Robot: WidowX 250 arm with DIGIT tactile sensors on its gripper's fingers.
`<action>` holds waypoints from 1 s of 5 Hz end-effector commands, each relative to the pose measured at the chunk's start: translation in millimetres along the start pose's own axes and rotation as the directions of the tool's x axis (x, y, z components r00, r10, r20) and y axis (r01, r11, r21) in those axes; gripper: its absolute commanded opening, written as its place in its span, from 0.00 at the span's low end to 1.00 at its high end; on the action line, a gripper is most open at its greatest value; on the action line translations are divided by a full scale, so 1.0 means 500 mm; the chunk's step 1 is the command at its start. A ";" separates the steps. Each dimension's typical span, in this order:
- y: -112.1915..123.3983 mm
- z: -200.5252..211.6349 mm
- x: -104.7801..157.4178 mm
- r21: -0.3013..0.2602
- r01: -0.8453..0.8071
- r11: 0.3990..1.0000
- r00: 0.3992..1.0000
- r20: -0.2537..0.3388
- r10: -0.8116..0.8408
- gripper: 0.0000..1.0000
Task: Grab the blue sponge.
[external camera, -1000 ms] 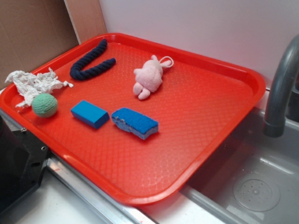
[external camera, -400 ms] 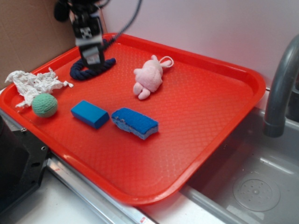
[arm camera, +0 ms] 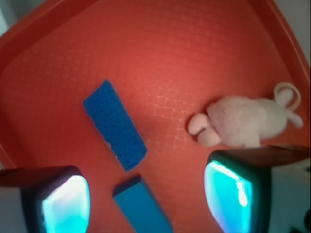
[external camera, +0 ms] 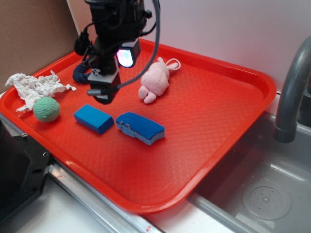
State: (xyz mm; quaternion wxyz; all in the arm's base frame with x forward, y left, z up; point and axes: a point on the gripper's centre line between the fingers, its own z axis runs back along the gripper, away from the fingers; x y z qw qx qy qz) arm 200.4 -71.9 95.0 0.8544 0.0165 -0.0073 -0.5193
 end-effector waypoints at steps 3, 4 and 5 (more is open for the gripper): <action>-0.036 -0.067 0.034 0.004 0.172 0.985 0.983 -0.061 -0.171 1.00; -0.038 -0.098 0.047 -0.008 0.240 0.971 0.968 -0.069 -0.240 1.00; -0.020 -0.118 0.056 -0.029 0.277 0.960 0.957 -0.074 -0.279 1.00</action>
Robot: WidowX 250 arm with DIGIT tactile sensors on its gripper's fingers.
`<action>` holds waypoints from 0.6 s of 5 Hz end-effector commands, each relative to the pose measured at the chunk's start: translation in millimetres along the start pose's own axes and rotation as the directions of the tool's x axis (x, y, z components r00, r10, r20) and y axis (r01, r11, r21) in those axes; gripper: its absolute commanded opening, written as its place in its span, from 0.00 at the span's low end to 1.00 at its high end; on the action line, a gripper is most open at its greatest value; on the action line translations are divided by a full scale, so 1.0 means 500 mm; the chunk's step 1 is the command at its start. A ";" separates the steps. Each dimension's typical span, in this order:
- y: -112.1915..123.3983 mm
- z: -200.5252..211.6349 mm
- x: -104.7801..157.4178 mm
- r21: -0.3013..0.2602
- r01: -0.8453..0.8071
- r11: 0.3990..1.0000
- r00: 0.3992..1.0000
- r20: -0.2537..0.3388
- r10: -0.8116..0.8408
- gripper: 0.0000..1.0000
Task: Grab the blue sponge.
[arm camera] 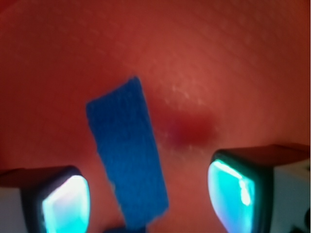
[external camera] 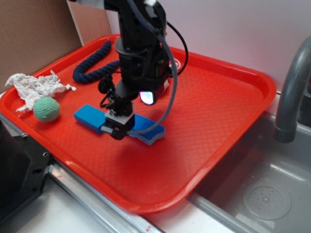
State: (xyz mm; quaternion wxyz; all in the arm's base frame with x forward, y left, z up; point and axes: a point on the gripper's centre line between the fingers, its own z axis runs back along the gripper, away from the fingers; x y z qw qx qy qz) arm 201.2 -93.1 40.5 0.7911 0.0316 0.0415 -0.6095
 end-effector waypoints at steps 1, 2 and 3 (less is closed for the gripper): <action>0.003 -0.013 0.023 0.002 0.098 0.995 0.995 0.006 -0.098 1.00; -0.025 -0.021 0.034 -0.006 0.093 0.996 0.996 0.004 -0.093 0.78; -0.035 -0.020 0.040 -0.010 0.099 0.995 0.995 0.002 -0.099 0.00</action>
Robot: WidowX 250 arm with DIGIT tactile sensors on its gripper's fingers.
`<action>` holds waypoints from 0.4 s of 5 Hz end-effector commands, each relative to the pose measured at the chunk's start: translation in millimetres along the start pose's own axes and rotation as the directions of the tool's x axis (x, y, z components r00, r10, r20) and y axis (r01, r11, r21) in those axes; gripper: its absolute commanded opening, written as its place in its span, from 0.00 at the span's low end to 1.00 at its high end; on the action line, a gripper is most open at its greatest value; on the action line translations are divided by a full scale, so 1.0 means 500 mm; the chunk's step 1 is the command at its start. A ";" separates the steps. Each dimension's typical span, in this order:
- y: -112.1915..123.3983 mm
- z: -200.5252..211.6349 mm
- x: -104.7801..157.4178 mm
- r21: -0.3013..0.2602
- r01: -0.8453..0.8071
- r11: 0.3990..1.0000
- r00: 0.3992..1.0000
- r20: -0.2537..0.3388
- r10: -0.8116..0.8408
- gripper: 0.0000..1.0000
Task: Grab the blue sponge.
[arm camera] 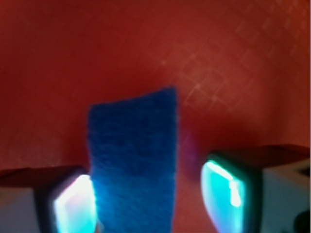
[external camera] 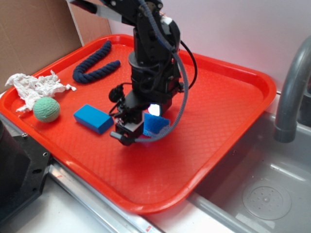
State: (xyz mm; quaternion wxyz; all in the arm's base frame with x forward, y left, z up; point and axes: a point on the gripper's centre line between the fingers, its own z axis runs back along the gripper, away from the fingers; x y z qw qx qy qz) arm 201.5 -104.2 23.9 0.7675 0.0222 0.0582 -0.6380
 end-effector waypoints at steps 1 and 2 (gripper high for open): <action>-0.040 0.028 0.007 0.043 -0.010 0.999 1.000 0.015 0.009 0.00; -0.054 0.120 -0.065 -0.014 -0.252 0.968 0.968 -0.001 0.252 0.00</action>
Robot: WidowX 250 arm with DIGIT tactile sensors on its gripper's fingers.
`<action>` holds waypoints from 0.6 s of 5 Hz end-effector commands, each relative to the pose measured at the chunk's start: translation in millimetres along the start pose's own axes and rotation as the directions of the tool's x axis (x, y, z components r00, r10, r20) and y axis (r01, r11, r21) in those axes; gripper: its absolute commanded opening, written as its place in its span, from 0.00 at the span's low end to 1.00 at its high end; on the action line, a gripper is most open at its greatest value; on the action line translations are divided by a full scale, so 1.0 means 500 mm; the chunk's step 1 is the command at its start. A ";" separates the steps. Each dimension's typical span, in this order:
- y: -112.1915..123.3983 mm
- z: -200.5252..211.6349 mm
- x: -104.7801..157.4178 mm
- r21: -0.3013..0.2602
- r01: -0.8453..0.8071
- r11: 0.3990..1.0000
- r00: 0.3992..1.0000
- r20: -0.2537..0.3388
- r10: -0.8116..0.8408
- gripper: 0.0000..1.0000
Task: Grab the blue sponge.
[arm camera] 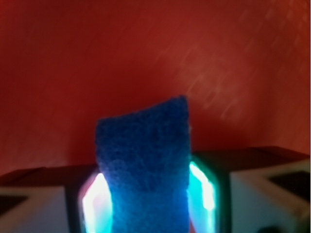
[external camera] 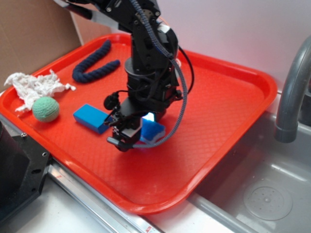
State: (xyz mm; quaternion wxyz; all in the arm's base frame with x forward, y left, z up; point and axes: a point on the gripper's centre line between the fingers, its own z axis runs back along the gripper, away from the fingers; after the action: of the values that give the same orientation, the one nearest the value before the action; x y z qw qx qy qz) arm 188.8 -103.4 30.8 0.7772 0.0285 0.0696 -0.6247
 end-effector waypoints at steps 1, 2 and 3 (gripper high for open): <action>-0.050 0.192 -0.141 -0.011 -0.456 0.890 0.888 0.064 0.456 0.00; -0.094 0.280 -0.195 -0.054 -0.659 0.751 0.742 0.117 0.660 0.00; -0.100 0.324 -0.240 -0.133 -0.810 0.571 0.538 0.216 0.815 0.00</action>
State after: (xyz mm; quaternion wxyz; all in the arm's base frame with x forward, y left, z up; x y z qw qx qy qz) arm 136.4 -2.9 204.7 0.9801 -0.0308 -0.0271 -0.1943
